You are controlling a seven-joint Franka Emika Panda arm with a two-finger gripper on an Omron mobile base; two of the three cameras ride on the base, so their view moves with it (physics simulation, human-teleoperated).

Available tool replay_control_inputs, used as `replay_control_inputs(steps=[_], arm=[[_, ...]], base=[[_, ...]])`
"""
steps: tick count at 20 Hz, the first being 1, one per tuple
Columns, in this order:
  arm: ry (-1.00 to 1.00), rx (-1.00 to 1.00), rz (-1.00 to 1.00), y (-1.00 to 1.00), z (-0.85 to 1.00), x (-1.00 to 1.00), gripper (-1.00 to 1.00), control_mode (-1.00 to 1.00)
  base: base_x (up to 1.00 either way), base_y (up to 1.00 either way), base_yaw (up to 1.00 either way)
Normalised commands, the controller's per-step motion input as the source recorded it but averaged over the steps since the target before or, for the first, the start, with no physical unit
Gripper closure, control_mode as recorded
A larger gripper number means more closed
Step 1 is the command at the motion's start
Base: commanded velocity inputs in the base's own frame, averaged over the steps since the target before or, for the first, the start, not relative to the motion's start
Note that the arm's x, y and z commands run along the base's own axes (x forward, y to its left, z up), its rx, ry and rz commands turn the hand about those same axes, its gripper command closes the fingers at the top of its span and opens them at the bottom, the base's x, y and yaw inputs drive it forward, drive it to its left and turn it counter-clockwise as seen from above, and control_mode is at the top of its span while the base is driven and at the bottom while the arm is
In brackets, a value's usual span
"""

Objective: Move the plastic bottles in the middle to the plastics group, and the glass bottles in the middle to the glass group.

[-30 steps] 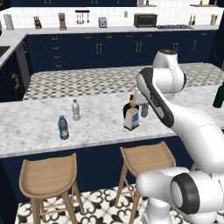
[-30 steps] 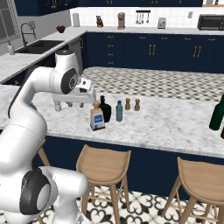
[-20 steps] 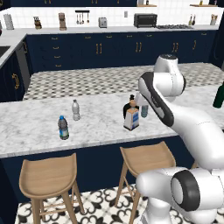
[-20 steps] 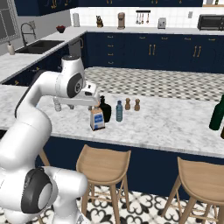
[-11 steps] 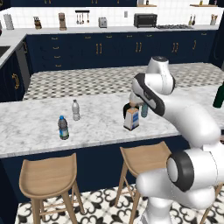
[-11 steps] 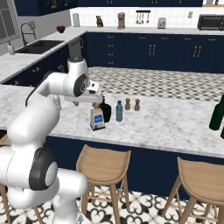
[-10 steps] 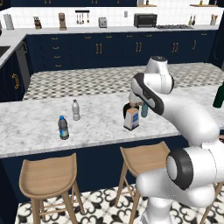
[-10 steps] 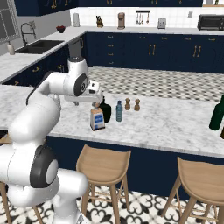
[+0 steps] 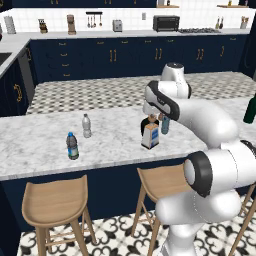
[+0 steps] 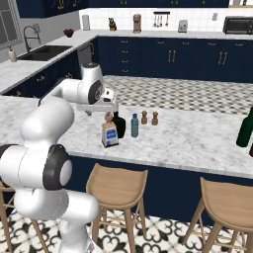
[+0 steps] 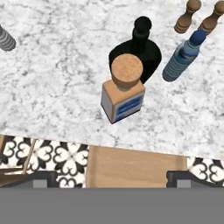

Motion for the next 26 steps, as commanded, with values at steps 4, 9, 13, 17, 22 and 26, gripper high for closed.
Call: replay_control_inputs(steps=[4, 9, 13, 17, 22, 26], arm=[[0.02, 0.00, 0.00, 0.00, -0.28, 0.09, -1.00, -1.00], [0.01, 0.00, 0.01, -0.01, -0.24, 0.25, -1.00, -1.00], [0.05, 0.00, 0.08, -0.07, -0.15, 0.28, -1.00, -1.00], [0.00, 0.00, 0.08, 0.00, -0.05, 0.34, -1.00, -1.00], [0.01, 0.00, 0.04, 0.00, -0.11, 0.26, -1.00, -1.00], [0.01, 0.00, 0.00, 0.00, -0.24, 0.30, -1.00, -1.00]], base=[[0.00, 0.00, 0.00], [0.00, 0.00, 0.00], [0.00, 0.00, 0.00], [0.00, 0.00, 0.00], [0.00, 0.00, 0.00], [0.00, 0.00, 0.00]])
